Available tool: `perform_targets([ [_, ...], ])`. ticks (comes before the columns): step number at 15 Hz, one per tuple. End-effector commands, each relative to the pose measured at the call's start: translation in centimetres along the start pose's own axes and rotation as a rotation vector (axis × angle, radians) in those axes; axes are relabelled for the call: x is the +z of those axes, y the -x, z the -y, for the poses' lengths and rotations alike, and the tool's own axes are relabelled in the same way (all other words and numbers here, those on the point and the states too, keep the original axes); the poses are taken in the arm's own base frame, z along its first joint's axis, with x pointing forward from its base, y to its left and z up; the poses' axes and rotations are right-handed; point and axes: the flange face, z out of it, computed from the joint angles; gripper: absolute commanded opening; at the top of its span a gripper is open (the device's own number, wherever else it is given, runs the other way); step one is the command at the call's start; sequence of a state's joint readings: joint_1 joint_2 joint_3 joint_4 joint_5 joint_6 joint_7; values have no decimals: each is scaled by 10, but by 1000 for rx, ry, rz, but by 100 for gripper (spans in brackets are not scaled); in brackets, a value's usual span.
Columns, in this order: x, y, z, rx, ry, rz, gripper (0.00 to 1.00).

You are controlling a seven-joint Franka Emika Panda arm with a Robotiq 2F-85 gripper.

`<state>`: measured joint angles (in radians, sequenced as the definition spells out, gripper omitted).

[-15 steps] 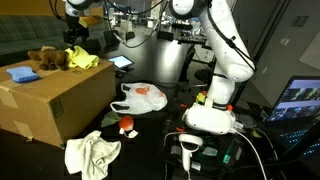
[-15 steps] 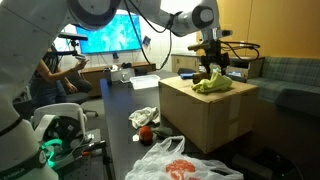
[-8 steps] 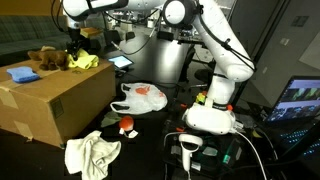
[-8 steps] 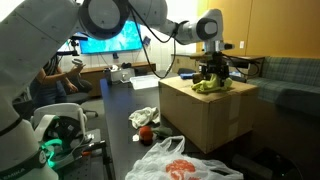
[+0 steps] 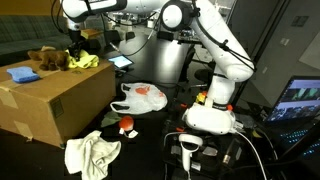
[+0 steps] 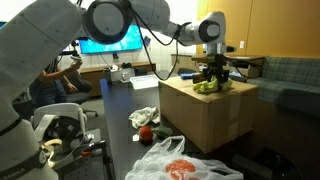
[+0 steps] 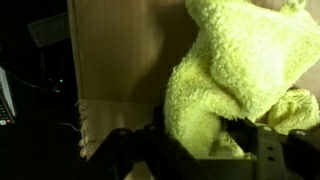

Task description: Put all the objects from the box on the table, and then put all the objects that were on the table on the box

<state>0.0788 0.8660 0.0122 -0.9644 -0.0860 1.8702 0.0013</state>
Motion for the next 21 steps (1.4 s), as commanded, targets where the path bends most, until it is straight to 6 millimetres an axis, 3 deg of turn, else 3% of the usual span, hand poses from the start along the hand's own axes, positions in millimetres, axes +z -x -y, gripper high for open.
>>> perform_targets([
  [1, -12, -3, -2, -30, -8, -10, 35],
  [6, -15, -2, -1, -44, 4, -12, 1],
  [12, -24, 3, -19, 30, 45, -31, 3],
  [16, -41, 16, -63, 188, 79, -79, 3],
  [21, -44, 60, -143, 461, 98, -92, 3],
])
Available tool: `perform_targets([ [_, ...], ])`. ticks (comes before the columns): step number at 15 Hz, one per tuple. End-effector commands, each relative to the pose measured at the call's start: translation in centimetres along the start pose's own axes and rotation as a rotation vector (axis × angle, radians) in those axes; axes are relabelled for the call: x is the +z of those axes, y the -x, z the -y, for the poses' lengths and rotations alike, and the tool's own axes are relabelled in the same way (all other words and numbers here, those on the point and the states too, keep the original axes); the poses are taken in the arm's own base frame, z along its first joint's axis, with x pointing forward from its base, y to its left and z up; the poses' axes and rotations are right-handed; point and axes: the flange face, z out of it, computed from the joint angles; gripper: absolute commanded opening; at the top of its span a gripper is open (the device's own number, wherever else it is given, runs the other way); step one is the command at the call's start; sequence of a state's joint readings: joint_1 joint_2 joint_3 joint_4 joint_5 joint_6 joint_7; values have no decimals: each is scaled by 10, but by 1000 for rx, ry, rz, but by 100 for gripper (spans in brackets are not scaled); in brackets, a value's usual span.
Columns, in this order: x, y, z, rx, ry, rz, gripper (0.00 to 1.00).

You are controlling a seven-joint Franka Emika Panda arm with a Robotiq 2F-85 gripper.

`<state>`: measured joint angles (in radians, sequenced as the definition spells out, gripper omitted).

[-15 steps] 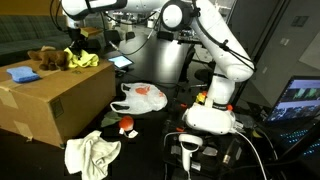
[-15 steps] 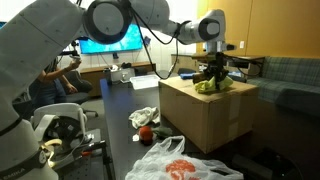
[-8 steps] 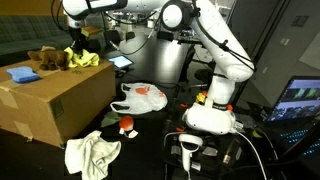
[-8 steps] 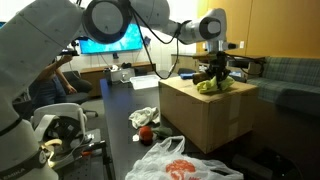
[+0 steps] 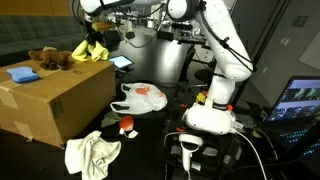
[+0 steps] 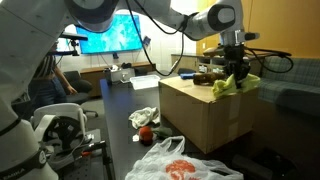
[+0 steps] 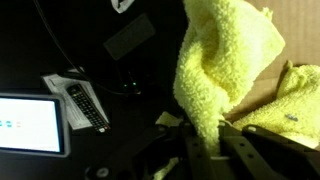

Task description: Put all the objects from the box on the table, and then put all the objects that were on the table on the box

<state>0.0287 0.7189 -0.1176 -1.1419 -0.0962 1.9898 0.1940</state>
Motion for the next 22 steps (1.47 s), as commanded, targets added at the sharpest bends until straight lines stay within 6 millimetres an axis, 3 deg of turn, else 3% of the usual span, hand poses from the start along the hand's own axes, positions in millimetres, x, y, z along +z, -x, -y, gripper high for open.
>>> perform_targets([
  [1, -4, 24, -57, 180, 11, 3, 3],
  [4, 10, 38, -98, 297, 34, 38, 3],
  [7, 30, 47, -120, 393, 54, 88, 3],
  [10, 48, 50, -132, 481, 70, 129, 3],
  [16, 65, 40, -132, 649, 64, 167, 3],
  [17, 64, 39, -130, 668, 57, 171, 37],
  [18, 64, 38, -128, 684, 58, 169, 38],
  [22, 43, 40, -118, 711, 77, 134, 68],
])
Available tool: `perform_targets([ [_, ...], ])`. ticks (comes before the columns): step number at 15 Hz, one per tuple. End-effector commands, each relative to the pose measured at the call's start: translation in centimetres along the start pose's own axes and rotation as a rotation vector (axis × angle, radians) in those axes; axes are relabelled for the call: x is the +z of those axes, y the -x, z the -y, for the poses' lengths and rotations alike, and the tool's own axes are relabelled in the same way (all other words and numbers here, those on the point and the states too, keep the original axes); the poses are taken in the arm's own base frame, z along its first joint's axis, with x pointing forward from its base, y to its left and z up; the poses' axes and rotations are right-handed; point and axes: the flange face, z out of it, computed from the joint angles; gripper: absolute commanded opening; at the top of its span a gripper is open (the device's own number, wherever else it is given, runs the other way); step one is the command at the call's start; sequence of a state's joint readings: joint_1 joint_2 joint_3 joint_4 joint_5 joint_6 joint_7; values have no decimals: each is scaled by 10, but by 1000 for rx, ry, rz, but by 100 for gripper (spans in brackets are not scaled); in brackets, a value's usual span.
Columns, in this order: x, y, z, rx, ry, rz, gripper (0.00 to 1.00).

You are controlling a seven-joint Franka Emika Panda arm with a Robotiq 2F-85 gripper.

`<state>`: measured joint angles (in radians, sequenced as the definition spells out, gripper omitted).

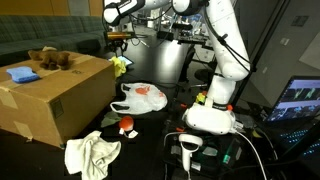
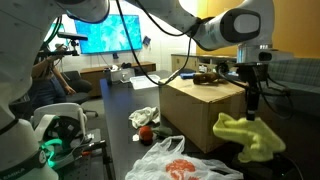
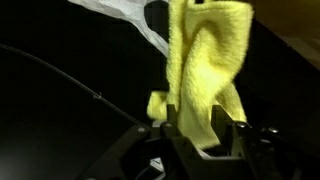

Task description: Put all the objects from the box on the table, and then put all the objects that were on the table on the box

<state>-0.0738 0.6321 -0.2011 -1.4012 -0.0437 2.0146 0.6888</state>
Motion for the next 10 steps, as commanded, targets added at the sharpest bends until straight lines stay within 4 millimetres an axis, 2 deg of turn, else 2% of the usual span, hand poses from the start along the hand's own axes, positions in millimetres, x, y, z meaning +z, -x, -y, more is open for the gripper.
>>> perform_targets([
  [1, -34, 9, 7, 35, -10, -41, 74],
  [4, -68, 27, 17, 9, -18, -101, 98],
  [7, -111, 56, 42, -97, -23, -178, 100],
  [10, -146, 91, 77, -210, -41, -233, 100],
])
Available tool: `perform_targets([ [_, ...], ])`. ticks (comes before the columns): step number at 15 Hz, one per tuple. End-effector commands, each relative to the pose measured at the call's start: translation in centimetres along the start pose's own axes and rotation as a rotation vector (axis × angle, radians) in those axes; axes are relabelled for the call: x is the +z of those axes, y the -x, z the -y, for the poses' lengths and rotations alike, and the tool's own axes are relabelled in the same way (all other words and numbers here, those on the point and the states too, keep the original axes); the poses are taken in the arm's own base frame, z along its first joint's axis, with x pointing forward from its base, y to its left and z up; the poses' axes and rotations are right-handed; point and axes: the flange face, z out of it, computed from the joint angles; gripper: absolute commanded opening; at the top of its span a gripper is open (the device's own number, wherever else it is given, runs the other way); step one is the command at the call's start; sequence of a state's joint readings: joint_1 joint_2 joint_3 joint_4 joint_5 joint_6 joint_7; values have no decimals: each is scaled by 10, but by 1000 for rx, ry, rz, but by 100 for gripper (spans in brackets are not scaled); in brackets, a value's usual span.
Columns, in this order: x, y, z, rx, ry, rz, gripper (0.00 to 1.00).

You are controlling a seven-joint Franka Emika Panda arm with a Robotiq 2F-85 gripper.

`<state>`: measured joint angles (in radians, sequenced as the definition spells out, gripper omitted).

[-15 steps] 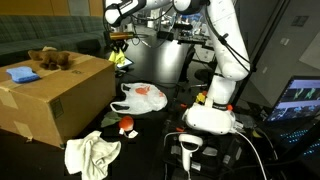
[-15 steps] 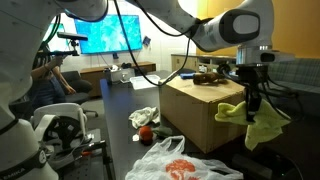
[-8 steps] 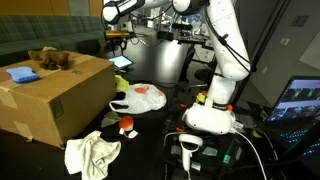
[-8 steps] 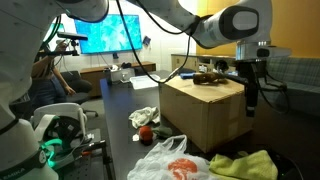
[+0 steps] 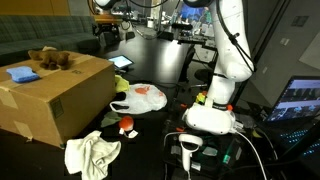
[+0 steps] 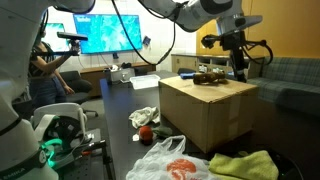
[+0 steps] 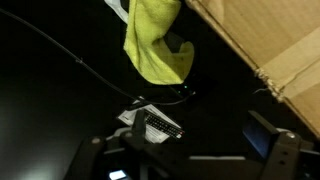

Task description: Put all the objects from the box on the table, and then put all the objects that were on the table on the box

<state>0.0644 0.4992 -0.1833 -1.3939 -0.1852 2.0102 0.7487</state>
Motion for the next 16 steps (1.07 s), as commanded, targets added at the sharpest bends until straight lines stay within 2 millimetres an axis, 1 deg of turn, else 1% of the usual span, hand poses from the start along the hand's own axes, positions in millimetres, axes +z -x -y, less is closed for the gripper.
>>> perform_targets([
  [1, -47, 28, 39, -127, -27, -57, 100],
  [3, -63, 43, 65, -201, -64, -73, 100],
  [4, -67, 51, 79, -239, -83, -79, 100],
  [6, -76, 63, 97, -316, -118, -82, 100],
  [8, -80, 72, 113, -393, -144, -86, 100],
  [11, -79, 82, 134, -520, -164, -90, 100],
  [16, -63, 90, 162, -719, -179, -94, 100],
])
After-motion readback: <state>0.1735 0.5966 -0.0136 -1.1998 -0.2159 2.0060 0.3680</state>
